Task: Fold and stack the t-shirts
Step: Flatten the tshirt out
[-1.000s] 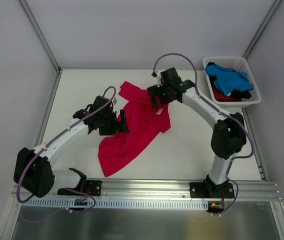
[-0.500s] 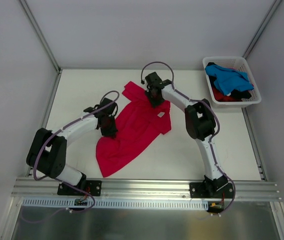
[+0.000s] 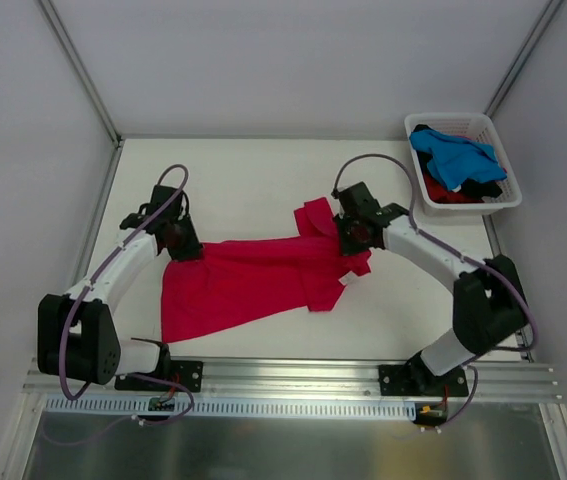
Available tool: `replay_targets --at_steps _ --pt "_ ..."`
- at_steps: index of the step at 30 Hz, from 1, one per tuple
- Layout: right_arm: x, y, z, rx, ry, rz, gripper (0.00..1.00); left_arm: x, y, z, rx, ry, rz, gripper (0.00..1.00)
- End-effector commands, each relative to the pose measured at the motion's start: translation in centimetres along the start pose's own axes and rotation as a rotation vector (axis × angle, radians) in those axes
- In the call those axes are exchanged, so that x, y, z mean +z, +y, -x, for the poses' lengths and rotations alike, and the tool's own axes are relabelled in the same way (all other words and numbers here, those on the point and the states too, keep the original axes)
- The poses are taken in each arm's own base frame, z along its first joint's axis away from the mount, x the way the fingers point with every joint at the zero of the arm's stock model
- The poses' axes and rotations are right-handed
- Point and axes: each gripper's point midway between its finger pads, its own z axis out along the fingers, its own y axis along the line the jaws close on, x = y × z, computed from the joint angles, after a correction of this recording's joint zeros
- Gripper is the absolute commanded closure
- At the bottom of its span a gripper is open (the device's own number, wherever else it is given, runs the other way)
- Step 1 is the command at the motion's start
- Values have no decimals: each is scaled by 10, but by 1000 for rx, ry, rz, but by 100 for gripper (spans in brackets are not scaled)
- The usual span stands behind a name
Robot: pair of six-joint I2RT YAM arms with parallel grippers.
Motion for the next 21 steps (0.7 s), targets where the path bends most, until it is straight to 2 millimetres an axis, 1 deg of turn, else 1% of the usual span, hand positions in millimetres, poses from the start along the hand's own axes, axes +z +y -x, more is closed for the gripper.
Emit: replay_targets --at_steps 1,2,3,4,6,7,8,9,10,11,12,13,14,15,16,17,18,19,20,21 --pt "-12 3 -47 130 50 -18 92 0 15 -39 5 138 14 100" --pt "-13 -1 -65 128 96 -32 85 -2 17 -51 0 163 0 100" --pt "-17 -3 -66 132 96 -40 73 -5 15 -58 -3 178 -22 93" --pt "-21 -5 -64 131 91 -54 58 -9 11 -65 -8 199 -57 66" --pt "-37 -7 -39 92 44 -52 40 -23 8 -76 -8 202 -104 48" --pt "-42 -9 -27 84 32 -51 20 -28 5 -78 -10 199 -129 37" --pt "-59 -9 3 50 -15 -41 15 -39 -3 -76 -5 176 -177 13" --pt "-64 -10 17 46 -34 -41 11 -46 -7 -74 -3 164 -199 3" --pt "-59 -8 28 41 -25 -30 11 -50 -10 -72 3 148 -215 1" --pt "-58 -10 43 48 -43 -31 11 -56 -14 -62 10 113 -227 1" --pt "-68 -7 73 45 -108 -21 11 -56 -9 -52 12 67 -185 1" --pt "-49 -3 81 35 -82 -25 11 -56 -6 -44 9 41 -155 1" --pt "-43 -1 92 30 -89 -32 11 -54 -5 -33 -14 25 -117 1" --pt "-37 1 103 26 -96 -42 11 -49 2 -24 -32 3 -55 1" --pt "-39 6 129 24 -146 -42 11 -46 2 -18 -62 0 -33 1" --pt "-9 8 126 8 -86 -62 11 -45 -1 -8 -69 -10 -22 2" --pt "0 9 131 -4 -80 -82 11 -34 1 -9 -79 33 10 3" --pt "10 7 135 -35 -71 -110 12 -31 0 -6 -78 39 18 5" --pt "28 11 137 -63 -41 -129 12 -26 -2 -4 -78 50 20 6" --pt "36 10 138 -78 -28 -156 13 -24 -1 -4 -75 51 22 7"
